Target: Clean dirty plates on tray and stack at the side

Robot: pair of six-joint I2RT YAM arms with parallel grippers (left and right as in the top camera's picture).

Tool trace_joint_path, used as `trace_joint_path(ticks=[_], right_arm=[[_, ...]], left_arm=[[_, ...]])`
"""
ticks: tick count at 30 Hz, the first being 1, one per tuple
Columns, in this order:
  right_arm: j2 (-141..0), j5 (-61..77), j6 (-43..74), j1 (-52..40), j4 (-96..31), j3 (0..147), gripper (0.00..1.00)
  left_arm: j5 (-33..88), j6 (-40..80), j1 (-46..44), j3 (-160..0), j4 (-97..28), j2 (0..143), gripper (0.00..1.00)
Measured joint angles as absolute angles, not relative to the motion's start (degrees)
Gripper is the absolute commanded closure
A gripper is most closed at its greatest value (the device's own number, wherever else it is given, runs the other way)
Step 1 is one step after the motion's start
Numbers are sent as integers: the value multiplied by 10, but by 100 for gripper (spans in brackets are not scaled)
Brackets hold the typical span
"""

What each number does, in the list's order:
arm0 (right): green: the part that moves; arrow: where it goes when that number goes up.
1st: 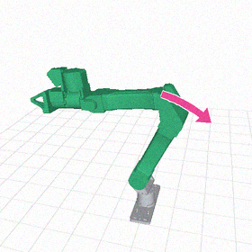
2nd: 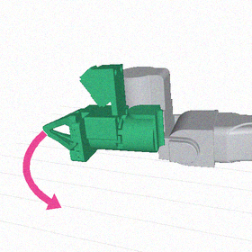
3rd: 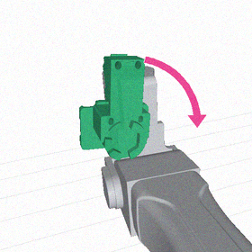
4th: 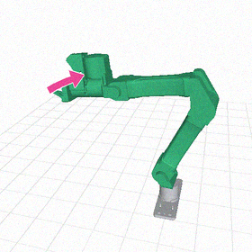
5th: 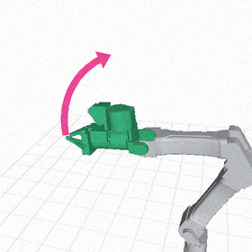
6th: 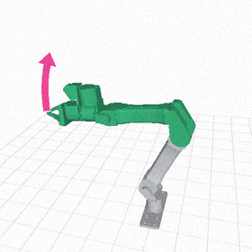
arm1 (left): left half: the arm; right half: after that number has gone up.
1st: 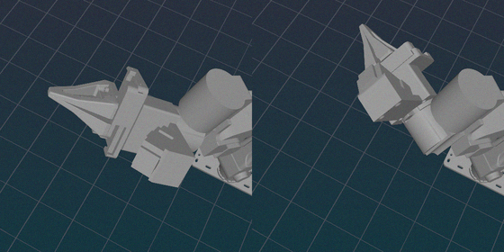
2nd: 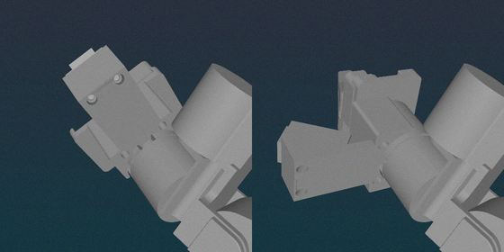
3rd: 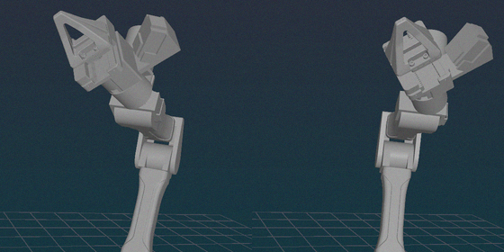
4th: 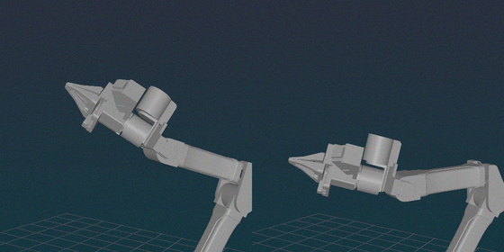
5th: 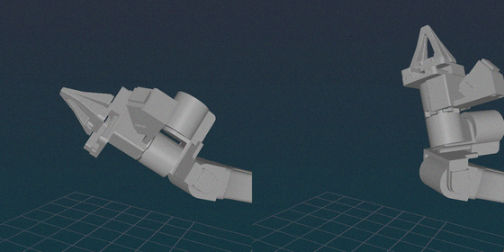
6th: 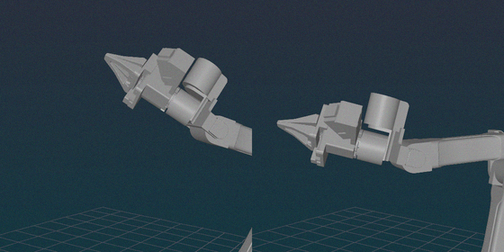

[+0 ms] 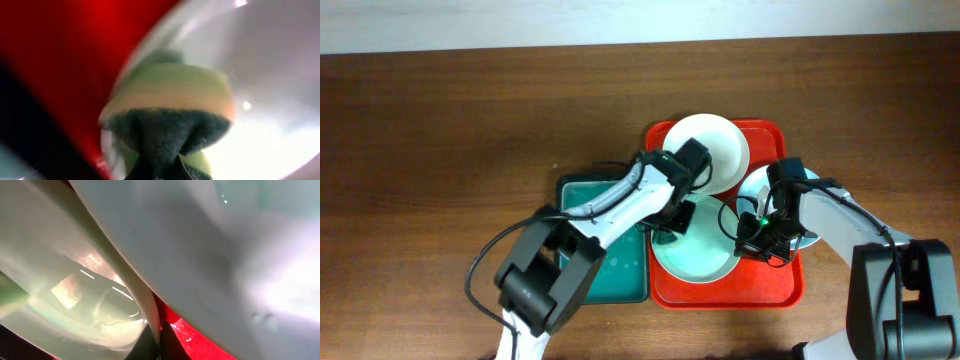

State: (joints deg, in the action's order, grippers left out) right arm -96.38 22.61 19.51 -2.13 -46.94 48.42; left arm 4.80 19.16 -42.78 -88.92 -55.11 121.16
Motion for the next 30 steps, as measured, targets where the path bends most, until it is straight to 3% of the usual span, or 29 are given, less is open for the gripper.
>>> trace_joint_path(ticks=[5,7,12,13,14,16,17,18,20,24,27,30], right_arm=[[-964,223,186,-21,-474,484,96],[-964,223,157,-21,-473,484,96],[-964,219,102,-21,-475,485,95],[-964,219,101,-21,-475,485,94],[-964,219,100,-21,-475,485,91],[-964,218,97,-21,-475,485,88],[-964,213,94,-21,-475,485,90],[-964,213,91,-21,-474,485,96],[-964,216,91,-21,-474,486,96],[-938,196,91,-21,-594,543,96],[-875,174,90,-84,-715,698,96],[-874,167,147,-218,-665,750,96]], left_arm=[[5,207,-390,-883,-621,1027,100],[-39,207,-323,-876,-662,989,100],[2,195,-249,-686,-509,999,99],[15,193,-250,-660,-488,999,79],[23,193,-250,-647,-483,999,70],[33,190,-250,-647,-479,999,70],[41,189,-250,-647,-479,999,63],[44,189,-250,-647,-482,999,56],[46,189,-250,-662,-508,997,42],[51,187,-203,-726,-587,922,0],[50,185,-162,-738,-588,812,0],[13,185,-160,-738,-586,774,0]])
